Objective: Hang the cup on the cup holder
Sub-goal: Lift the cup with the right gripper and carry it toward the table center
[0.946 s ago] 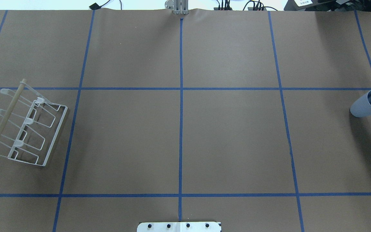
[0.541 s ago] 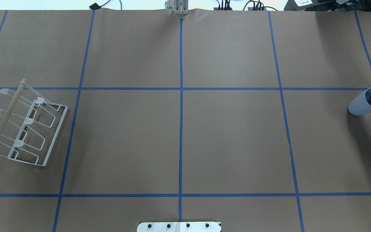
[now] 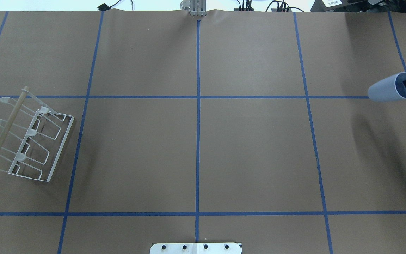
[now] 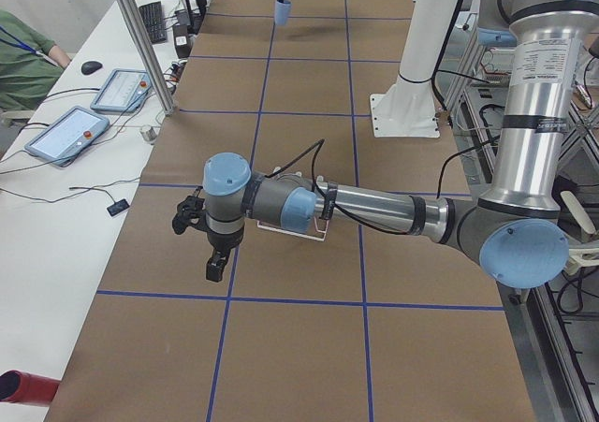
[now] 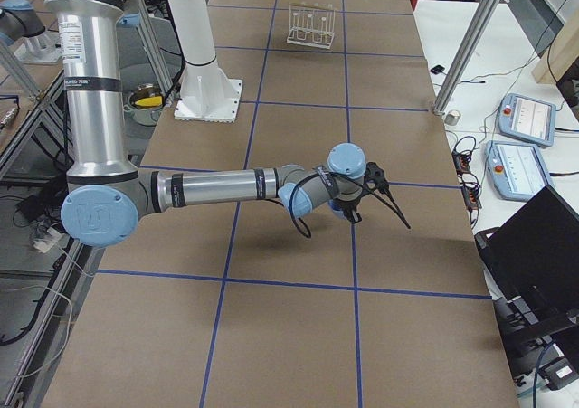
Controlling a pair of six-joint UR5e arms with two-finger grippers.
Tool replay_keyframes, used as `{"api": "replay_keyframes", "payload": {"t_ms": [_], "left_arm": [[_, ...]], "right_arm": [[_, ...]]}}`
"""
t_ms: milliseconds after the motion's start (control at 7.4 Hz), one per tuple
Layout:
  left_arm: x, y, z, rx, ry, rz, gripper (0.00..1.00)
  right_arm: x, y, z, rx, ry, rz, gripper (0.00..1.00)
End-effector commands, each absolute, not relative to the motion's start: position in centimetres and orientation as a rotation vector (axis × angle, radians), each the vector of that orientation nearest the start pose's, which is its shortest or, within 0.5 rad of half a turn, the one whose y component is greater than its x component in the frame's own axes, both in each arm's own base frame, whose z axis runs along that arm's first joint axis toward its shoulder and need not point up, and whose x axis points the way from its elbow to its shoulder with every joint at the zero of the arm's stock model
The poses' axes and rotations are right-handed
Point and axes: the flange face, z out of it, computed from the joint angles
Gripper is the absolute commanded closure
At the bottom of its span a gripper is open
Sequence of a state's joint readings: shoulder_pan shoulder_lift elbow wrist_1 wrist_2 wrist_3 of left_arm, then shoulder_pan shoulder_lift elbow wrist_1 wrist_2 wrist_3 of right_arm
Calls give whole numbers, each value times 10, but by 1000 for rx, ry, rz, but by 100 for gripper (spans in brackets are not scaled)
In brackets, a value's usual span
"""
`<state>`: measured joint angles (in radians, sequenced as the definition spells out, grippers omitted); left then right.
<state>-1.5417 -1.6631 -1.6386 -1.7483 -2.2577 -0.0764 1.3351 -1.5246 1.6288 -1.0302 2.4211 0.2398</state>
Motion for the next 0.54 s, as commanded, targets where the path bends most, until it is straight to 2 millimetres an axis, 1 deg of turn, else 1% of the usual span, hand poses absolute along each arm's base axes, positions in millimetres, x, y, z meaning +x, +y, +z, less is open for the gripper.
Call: {"api": "replay_keyframes", "payload": {"t_ms": [0, 135, 270, 405], "left_arm": [[-28, -562, 520, 470, 786, -64, 2], [-25, -561, 495, 552, 851, -119, 2], [-19, -558, 472, 609, 936, -196, 2], [2, -553, 448, 630, 1058, -269, 2]], "right_arm": [[-64, -522, 473, 472, -1103, -17, 100], [-72, -522, 457, 475, -1173, 41, 100], [-79, -518, 435, 475, -1246, 84, 100], [-86, -508, 420, 467, -1349, 138, 100]]}}
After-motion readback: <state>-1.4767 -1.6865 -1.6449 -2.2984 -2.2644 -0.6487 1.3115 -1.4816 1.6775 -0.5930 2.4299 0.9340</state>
